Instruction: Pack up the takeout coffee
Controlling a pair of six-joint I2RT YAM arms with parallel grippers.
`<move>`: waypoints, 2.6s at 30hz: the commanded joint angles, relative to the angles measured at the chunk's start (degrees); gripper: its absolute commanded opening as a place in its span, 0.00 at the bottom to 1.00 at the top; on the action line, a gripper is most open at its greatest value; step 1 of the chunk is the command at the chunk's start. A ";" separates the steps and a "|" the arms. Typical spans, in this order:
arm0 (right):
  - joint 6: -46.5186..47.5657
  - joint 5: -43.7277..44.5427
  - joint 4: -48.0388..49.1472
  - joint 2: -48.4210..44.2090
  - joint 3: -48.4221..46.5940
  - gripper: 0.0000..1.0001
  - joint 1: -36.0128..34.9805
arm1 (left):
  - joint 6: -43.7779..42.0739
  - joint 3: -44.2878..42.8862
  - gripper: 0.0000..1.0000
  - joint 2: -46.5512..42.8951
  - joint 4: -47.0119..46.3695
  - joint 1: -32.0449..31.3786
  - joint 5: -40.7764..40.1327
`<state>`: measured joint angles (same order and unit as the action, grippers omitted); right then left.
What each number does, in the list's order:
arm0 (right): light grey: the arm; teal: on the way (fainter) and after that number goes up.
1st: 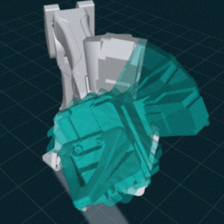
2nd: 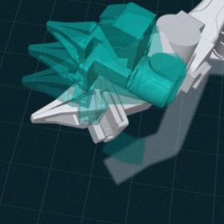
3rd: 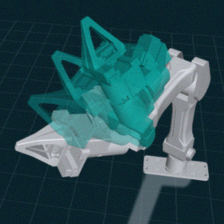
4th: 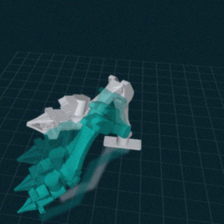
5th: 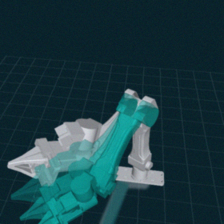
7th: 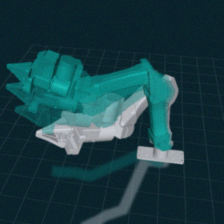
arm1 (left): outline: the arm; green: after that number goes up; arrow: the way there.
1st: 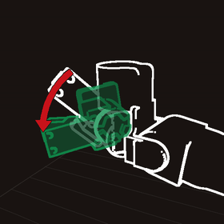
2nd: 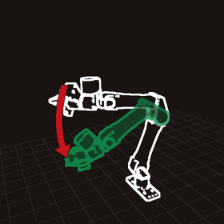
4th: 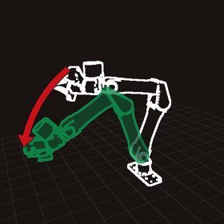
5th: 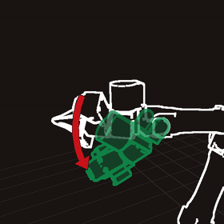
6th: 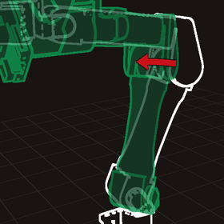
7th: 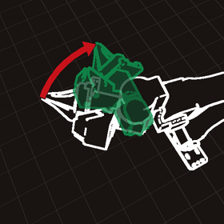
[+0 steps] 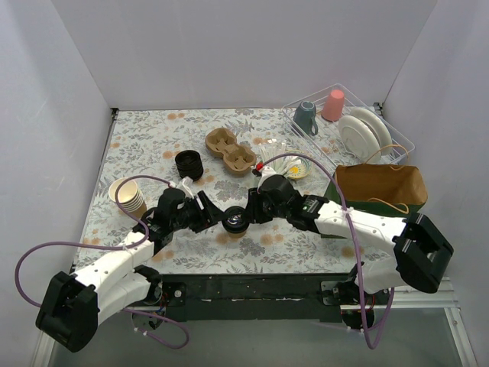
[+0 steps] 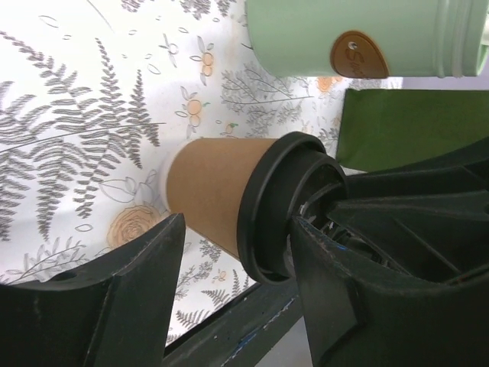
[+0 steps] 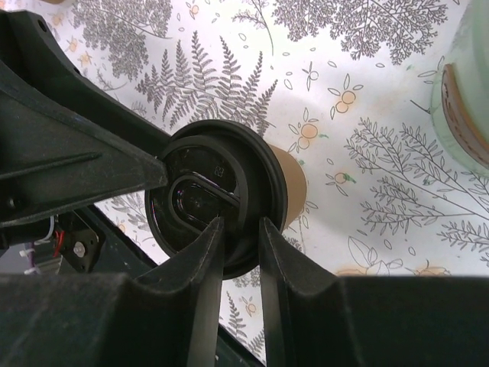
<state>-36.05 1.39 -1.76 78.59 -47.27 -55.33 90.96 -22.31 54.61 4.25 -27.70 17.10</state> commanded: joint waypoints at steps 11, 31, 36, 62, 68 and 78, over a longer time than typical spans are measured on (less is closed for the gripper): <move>4.76 -0.51 -13.97 1.75 -14.78 0.38 -0.74 | -9.82 -19.34 0.80 0.14 17.10 0.37 -8.23; 19.61 24.53 -37.34 -4.76 -35.61 0.45 -0.04 | -25.12 -26.66 0.98 -0.03 19.48 0.28 -13.77; 20.75 29.98 -42.53 -6.16 -40.09 0.45 1.37 | -28.99 -23.84 0.98 -0.47 17.90 0.37 -11.57; 20.59 33.49 -48.15 -20.40 -35.61 0.45 1.54 | -45.00 -61.18 0.88 35.21 22.55 0.37 -22.29; 21.73 40.63 -51.15 -19.35 -37.19 0.53 2.94 | -42.97 -58.47 0.89 33.29 22.02 0.37 -17.19; 22.60 31.67 -47.02 -20.22 -34.13 0.58 4.79 | -35.68 -42.74 0.98 17.92 31.43 -6.21 -11.56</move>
<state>-14.55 35.29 -52.40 60.40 -82.24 -50.94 51.57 -68.69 80.12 30.83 -29.12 5.17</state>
